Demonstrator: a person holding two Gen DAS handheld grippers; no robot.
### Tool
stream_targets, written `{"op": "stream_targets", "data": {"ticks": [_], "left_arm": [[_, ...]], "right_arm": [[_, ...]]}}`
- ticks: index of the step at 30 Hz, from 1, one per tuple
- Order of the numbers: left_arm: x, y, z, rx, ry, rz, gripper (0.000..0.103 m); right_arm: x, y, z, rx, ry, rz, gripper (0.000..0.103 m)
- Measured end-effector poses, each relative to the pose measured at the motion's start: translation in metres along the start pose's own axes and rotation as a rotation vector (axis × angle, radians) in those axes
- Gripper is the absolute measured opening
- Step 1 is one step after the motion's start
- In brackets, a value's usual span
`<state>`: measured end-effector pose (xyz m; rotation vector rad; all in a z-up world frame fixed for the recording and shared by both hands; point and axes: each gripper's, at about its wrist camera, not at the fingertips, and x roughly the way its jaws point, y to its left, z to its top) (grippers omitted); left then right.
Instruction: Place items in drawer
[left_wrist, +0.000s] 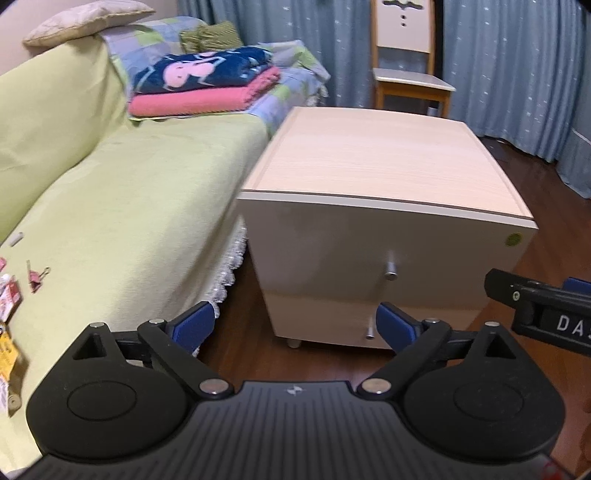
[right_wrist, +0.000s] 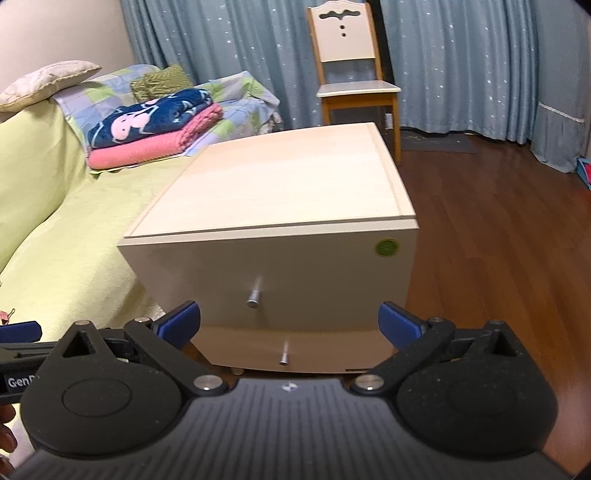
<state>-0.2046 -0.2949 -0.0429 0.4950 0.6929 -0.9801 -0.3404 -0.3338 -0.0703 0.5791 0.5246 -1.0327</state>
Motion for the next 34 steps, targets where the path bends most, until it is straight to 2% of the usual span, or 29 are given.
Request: {"op": "stream_targets", "data": {"ticks": [3,13,20,23,28,34], "left_arm": [[-0.002,0.007,-0.003,-0.015,-0.008,0.024,0.099],[0.004,0.022,-0.009,-0.038,0.005,0.008,0.099],[0.019,0.032,-0.011,-0.09,0.07,-0.028,0.099],[0.027,0.035,-0.011,-0.097,0.075,-0.023,0.099],[0.04,0.031,-0.01,-0.07,0.069,-0.01,0.099],[0.054,0.024,-0.001,-0.044,0.041,-0.034,0.1]], "right_arm": [[0.001,0.009,0.0,-0.013,-0.001,0.014,0.102],[0.011,0.023,0.001,-0.03,0.015,0.023,0.102],[0.02,0.028,0.001,-0.035,0.029,0.021,0.102],[0.026,0.028,0.0,-0.034,0.034,0.019,0.102],[0.035,0.026,0.001,-0.027,0.034,0.013,0.102],[0.042,0.017,0.002,-0.006,0.025,-0.011,0.102]]}}
